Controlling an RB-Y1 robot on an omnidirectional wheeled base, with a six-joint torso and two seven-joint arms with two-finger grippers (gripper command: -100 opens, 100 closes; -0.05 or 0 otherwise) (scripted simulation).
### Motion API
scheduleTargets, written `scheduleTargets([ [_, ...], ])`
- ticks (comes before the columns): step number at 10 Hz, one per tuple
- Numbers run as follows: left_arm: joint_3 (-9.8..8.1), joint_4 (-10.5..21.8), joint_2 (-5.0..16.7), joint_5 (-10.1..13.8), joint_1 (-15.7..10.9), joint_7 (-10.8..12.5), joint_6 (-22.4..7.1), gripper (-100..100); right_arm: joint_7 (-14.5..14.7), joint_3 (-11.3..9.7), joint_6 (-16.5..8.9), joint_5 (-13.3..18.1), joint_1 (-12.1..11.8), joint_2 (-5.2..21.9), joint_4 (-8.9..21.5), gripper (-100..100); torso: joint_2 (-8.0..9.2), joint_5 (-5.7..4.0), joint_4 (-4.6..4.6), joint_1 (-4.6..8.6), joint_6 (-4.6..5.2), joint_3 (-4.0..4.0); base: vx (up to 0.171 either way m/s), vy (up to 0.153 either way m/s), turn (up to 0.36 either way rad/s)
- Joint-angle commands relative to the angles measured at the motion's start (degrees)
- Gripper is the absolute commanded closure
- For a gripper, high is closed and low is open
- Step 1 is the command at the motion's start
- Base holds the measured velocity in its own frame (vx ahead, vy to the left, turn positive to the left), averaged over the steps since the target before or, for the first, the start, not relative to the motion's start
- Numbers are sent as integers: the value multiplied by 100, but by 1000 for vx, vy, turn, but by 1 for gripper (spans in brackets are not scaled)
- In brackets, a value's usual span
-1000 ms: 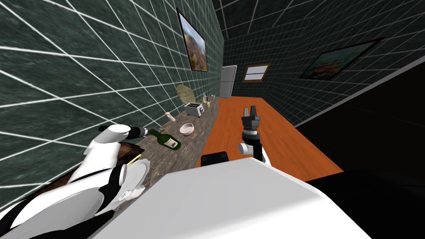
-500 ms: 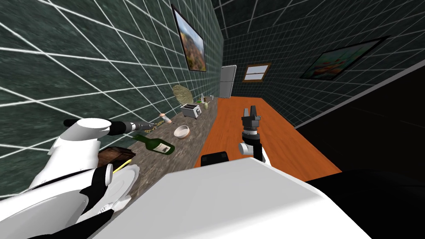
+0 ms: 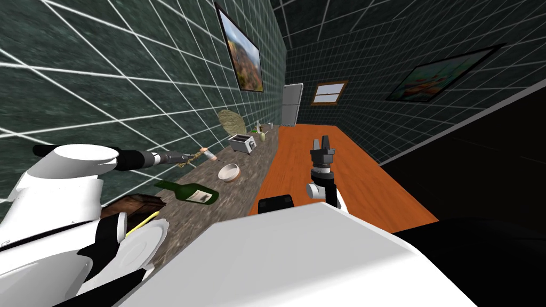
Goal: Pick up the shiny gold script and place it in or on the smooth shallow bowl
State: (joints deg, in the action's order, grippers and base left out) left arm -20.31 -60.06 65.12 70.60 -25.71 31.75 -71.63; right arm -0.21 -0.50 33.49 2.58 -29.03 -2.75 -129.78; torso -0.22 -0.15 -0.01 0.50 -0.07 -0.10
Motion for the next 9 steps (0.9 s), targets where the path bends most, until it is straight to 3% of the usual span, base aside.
scheduleTargets([
  [1, 90, -50, 41, 27, 32, 157, -199, 100, 0, 0, 0, 0, 0, 0, 0, 0, 0, 0, 0, 0, 0, 0, 29, -102, -56],
  [9, 624, -65, -259, -35, 281, 653, -1086, 100, 0, -1, 0, 0, 1, 0, 0, 0, 28, 7, -4, 9, 6, 11, -21, -93, -63],
])
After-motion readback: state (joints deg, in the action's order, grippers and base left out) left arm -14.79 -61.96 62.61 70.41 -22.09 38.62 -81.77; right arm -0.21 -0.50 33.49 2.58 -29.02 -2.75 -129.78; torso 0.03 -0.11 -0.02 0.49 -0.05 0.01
